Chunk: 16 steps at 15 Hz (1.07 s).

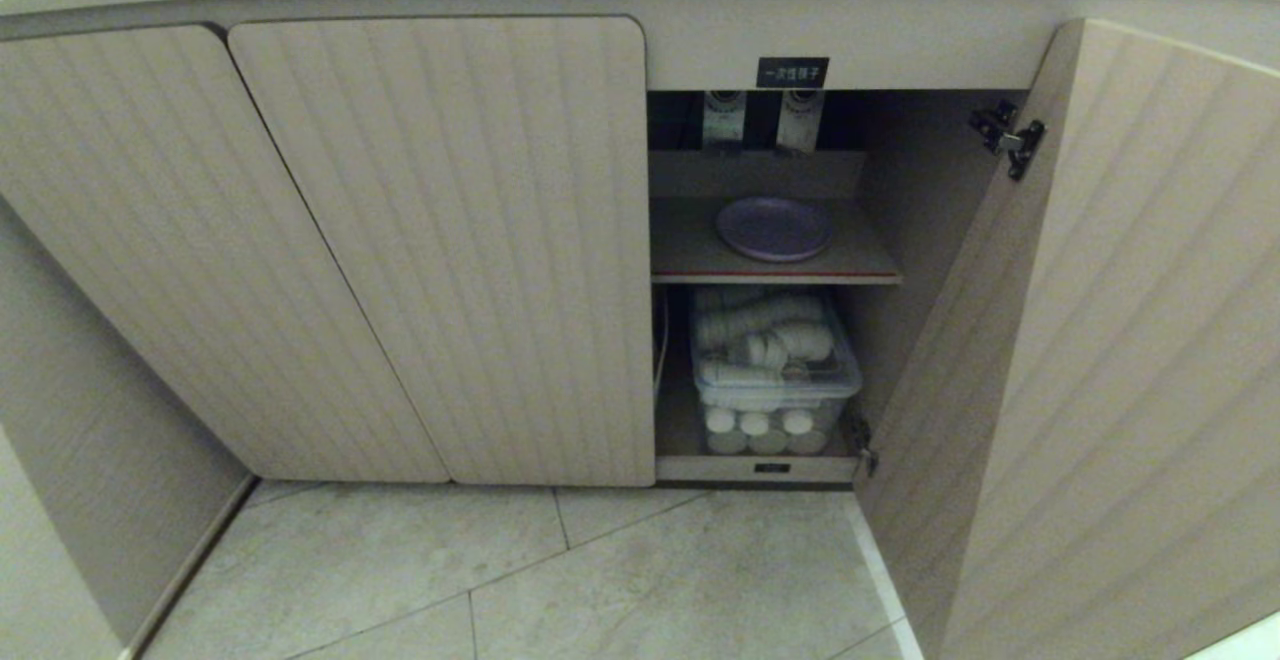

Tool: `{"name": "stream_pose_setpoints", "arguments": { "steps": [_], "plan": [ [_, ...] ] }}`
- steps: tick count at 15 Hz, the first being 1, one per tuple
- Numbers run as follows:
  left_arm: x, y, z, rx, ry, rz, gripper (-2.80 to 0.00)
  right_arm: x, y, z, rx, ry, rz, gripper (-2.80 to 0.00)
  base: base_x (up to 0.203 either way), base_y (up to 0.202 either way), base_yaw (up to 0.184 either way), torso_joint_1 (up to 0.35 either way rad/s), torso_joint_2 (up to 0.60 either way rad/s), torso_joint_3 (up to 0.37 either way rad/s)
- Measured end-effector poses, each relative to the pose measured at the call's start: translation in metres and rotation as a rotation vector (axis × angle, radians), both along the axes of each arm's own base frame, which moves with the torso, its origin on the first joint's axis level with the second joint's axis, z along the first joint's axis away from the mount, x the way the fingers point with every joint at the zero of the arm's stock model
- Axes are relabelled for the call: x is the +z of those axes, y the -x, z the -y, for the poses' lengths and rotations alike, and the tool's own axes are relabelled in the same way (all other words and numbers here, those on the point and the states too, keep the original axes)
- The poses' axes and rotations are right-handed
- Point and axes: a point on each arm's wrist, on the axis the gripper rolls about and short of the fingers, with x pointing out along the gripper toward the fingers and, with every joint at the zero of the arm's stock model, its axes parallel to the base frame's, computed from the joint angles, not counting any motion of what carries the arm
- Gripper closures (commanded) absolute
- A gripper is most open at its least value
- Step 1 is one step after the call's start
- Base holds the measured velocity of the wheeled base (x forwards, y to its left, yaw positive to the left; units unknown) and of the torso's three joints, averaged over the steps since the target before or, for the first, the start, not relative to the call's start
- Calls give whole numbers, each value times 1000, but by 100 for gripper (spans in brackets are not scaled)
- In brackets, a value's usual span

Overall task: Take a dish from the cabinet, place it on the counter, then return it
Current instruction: Take the plate from the cabinet

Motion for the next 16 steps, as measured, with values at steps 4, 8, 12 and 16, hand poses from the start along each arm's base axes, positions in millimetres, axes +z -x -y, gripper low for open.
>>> {"name": "stream_pose_setpoints", "arguments": {
  "steps": [4,8,12,16],
  "plan": [
    [0,0,0,0,0,0,0,0,0,0,0,0,0,0,0,0,0,0,0,0],
    [0,0,0,1,-1,0,0,0,0,0,0,0,0,0,0,0,0,0,0,0],
    [0,0,0,1,-1,0,0,0,0,0,0,0,0,0,0,0,0,0,0,0],
    [0,0,0,0,-2,0,0,0,0,0,0,0,0,0,0,0,0,0,0,0]
  ]
}}
